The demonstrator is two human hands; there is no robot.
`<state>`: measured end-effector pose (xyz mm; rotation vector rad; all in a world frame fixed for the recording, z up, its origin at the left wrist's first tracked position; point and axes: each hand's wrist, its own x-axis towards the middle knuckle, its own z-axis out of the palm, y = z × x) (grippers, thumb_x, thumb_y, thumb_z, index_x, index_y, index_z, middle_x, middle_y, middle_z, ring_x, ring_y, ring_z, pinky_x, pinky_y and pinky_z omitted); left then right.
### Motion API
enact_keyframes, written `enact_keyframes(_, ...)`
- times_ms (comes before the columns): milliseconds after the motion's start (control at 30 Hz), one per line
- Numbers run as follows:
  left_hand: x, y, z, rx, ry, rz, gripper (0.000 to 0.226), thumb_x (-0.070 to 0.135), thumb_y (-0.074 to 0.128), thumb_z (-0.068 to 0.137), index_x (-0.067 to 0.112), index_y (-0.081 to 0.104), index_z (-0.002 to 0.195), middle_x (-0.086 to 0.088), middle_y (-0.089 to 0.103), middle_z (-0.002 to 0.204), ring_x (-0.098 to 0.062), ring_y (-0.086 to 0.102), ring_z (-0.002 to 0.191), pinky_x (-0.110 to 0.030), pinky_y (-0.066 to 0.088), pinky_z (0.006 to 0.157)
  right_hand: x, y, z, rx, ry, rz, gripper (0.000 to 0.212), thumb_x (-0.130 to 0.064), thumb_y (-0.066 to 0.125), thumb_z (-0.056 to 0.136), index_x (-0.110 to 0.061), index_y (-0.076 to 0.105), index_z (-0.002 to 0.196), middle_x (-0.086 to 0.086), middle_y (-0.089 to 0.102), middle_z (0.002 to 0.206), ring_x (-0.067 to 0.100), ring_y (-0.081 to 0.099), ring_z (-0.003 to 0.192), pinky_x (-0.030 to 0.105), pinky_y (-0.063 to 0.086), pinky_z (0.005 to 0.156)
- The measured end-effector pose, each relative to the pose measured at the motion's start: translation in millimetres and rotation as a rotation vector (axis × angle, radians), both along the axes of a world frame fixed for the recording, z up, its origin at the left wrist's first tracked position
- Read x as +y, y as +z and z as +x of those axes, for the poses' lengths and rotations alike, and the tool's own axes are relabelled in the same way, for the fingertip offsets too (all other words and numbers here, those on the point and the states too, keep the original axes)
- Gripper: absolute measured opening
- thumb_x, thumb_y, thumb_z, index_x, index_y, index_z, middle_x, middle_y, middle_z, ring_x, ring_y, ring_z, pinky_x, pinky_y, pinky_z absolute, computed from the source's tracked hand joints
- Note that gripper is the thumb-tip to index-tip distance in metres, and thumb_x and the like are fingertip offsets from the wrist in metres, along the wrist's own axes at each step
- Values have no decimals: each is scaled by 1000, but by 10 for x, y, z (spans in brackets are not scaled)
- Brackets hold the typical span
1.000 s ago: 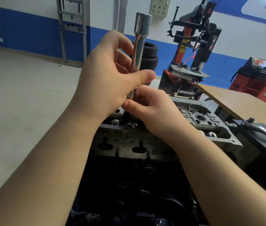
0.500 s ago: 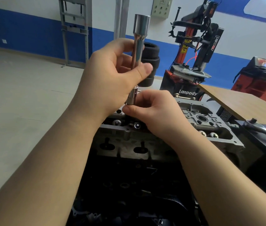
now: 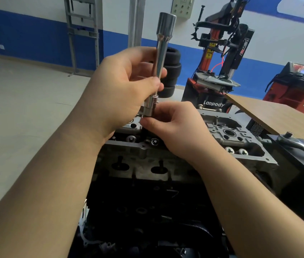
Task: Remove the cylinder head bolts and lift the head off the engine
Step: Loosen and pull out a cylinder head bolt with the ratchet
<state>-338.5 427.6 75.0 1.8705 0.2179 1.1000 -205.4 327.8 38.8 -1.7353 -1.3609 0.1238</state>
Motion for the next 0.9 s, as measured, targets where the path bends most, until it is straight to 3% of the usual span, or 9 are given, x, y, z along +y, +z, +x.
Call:
enact_keyframes(100, 5, 13, -12, 41, 52, 79, 44, 6, 74, 97, 36, 65, 128, 13, 79, 104, -6, 78, 96, -37, 65, 88, -12, 27, -15, 36, 52, -7, 8, -26, 76, 92, -19, 79, 95, 0, 77, 82, 20, 73, 78, 40, 61, 77)
enact_keyframes(233, -30, 7, 29, 60, 246, 160, 42, 30, 89, 85, 42, 60, 113, 16, 71, 92, 2, 71, 88, -21, 61, 76, 25, 25, -20, 33, -32, 5, 27, -41, 87, 82, -19, 73, 75, -5, 71, 67, 6, 60, 57, 24, 48, 56)
enact_keyframes(367, -53, 19, 16, 27, 52, 49, 35, 14, 73, 99, 37, 67, 124, 14, 75, 113, -3, 74, 104, -37, 63, 93, -7, 19, -10, 25, 0, 10, 19, -30, 80, 90, -18, 76, 75, 1, 66, 63, 3, 50, 53, 21, 42, 55)
enact_keyframes(467, -44, 31, -21, 65, 13, 81, 43, 5, 67, 102, 32, 65, 135, 13, 78, 110, -6, 77, 99, -34, 65, 89, -36, 40, -26, 52, 52, -12, 12, -24, 74, 92, -13, 79, 88, 10, 71, 75, 8, 55, 61, 30, 48, 63)
enact_keyframes(533, -31, 30, -16, 65, 93, 123, 44, 10, 76, 97, 36, 64, 130, 15, 78, 104, -3, 77, 95, -34, 66, 86, -23, 56, -35, 78, 45, -20, 12, -28, 77, 90, -17, 78, 89, 5, 74, 76, 12, 63, 64, 33, 52, 65)
enact_keyframes(633, -18, 2, 19, 28, 238, 159, 46, 25, 89, 85, 42, 61, 118, 15, 75, 92, 0, 74, 88, -28, 63, 81, 24, 36, -26, 18, -54, -21, 27, -42, 85, 83, -20, 72, 75, -7, 69, 65, 3, 56, 54, 27, 46, 56)
enact_keyframes(733, -14, -13, 54, -19, 232, 138, 36, 31, 84, 91, 41, 61, 117, 16, 74, 93, 3, 72, 91, -22, 62, 78, 23, 14, -22, -6, -49, -4, 22, -38, 83, 87, -22, 74, 74, -10, 68, 63, 2, 54, 51, 20, 43, 53)
enact_keyframes(833, 3, -13, 18, -72, 39, 36, 34, 11, 69, 102, 36, 67, 124, 11, 80, 106, -9, 77, 102, -36, 65, 88, -19, 23, -18, -24, 16, -6, 11, -29, 75, 94, -21, 78, 86, -3, 74, 74, 15, 65, 65, 36, 55, 64)
enact_keyframes(900, 19, -5, -6, -50, 22, 64, 39, 6, 69, 100, 35, 69, 127, 7, 80, 107, -14, 78, 101, -38, 65, 87, -28, 36, -11, -6, 68, -29, 8, -25, 73, 95, -20, 79, 96, 1, 76, 83, 22, 71, 78, 40, 59, 77)
